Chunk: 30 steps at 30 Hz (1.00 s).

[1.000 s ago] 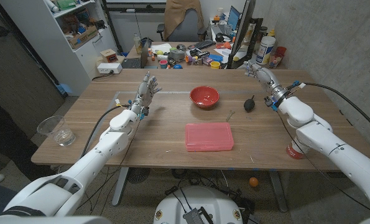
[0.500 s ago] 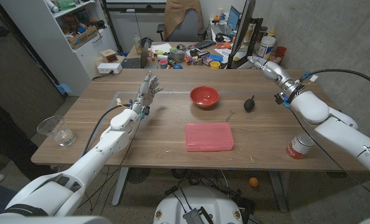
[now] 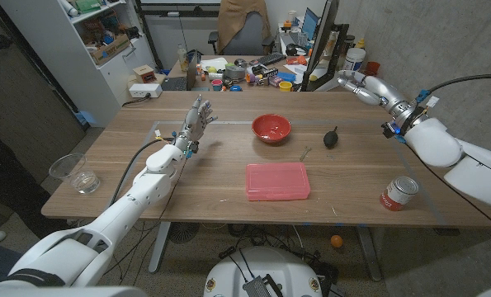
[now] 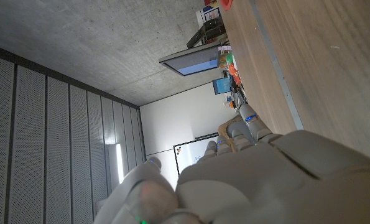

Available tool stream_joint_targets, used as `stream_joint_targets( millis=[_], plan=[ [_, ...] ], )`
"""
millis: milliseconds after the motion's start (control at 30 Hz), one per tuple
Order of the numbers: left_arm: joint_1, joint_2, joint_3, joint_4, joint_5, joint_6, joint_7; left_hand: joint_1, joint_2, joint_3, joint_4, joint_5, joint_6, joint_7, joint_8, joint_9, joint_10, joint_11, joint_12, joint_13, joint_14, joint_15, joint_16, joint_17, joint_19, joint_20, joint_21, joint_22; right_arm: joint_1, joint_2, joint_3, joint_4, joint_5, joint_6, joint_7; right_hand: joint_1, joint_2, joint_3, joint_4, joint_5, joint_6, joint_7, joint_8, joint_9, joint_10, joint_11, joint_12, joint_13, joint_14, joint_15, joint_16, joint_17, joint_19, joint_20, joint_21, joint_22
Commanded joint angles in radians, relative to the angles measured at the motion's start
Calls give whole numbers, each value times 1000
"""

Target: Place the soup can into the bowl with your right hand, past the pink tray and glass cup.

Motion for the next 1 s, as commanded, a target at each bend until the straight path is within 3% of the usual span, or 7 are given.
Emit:
stream_joint_targets(
  millis=[33, 300, 500, 1000],
  plan=[
    [-3, 1, -7, 18, -10, -20, -29, 1, 123, -1, -2, 7, -287, -4, 6, 3, -301, 1, 7, 3, -287, 1, 3, 2, -318, 5, -1, 3, -222, 44, 235, -156, -185, -85, 12, 23, -2, 5, -19, -2, 25, -2, 4, 1, 19, -3, 9, 1, 18, -9, 0, 3, 20, 0, -1, 5],
    [-8, 1, -8, 29, -13, -30, -46, 1, 125, -1, -1, 9, -287, -4, 6, 3, -299, 2, 8, 3, -287, -2, 4, 2, -316, 3, -2, 3, -350, 171, 384, -253, -321, -97, 87, 45, -5, 11, -39, -2, 39, -3, 4, 1, 32, -9, 10, 1, 28, -17, -1, 3, 37, -7, 0, 4],
    [-11, -4, -8, 44, -16, -36, -56, 1, 125, -1, -1, 9, -287, -4, 6, 3, -299, 1, 7, 3, -285, -1, 4, 2, -315, 3, -2, 3, -419, 284, 471, -295, -407, -34, 113, 59, -15, 11, -54, -4, 48, -4, 4, 1, 37, -12, 9, 1, 38, -28, -1, 3, 47, -1, -1, 4],
    [-23, -9, 4, 47, -7, -37, -69, 2, 127, -1, -1, 11, -286, -4, 6, 3, -300, 0, 7, 3, -285, 0, 4, 2, -314, 4, -4, 3, -511, 533, 629, -396, -549, 51, 201, 81, -48, 2, -87, -7, 35, -10, -10, 1, 35, -25, 1, 1, 43, -39, -6, 4, 64, -1, -5, 3]
  ],
)
